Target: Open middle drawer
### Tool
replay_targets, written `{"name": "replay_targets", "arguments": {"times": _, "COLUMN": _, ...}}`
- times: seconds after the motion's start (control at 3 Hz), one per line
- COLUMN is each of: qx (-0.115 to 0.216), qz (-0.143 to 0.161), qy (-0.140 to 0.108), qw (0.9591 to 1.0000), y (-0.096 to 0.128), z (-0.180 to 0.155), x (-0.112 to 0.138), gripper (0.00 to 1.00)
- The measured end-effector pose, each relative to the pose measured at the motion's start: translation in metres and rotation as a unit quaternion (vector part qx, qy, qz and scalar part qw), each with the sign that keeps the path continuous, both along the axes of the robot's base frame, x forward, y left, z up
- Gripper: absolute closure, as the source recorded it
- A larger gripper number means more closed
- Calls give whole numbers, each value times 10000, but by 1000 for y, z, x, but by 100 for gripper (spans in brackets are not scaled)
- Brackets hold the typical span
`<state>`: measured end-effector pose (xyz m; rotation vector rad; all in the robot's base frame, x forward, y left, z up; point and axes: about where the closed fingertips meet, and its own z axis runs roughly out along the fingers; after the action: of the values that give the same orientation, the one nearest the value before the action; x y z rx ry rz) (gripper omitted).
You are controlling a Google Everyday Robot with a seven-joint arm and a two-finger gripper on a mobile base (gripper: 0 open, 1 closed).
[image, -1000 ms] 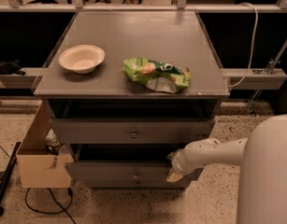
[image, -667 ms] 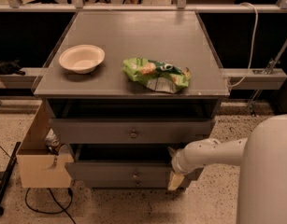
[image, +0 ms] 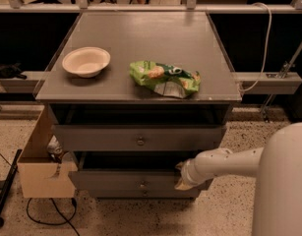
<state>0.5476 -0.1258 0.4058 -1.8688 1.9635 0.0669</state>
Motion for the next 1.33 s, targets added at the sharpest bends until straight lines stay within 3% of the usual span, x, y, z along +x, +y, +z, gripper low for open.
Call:
{"name": "replay_targets", "arguments": {"times": 0.33, "qx": 108, "qz": 17, "qy": 117, "qw": 9999, "y": -4, "z": -13, "x": -21, "gripper": 73}}
{"name": "replay_targets", "arguments": {"times": 0.67, "qx": 120, "qz": 17, "qy": 119, "qw": 9999, "y": -4, "z": -8, "x": -23, "gripper": 96}}
{"name": "replay_targets", "arguments": {"times": 1.33, "qx": 127, "qz": 16, "qy": 144, "qw": 9998, "y": -6, "z": -4, "x": -31, "gripper": 100}}
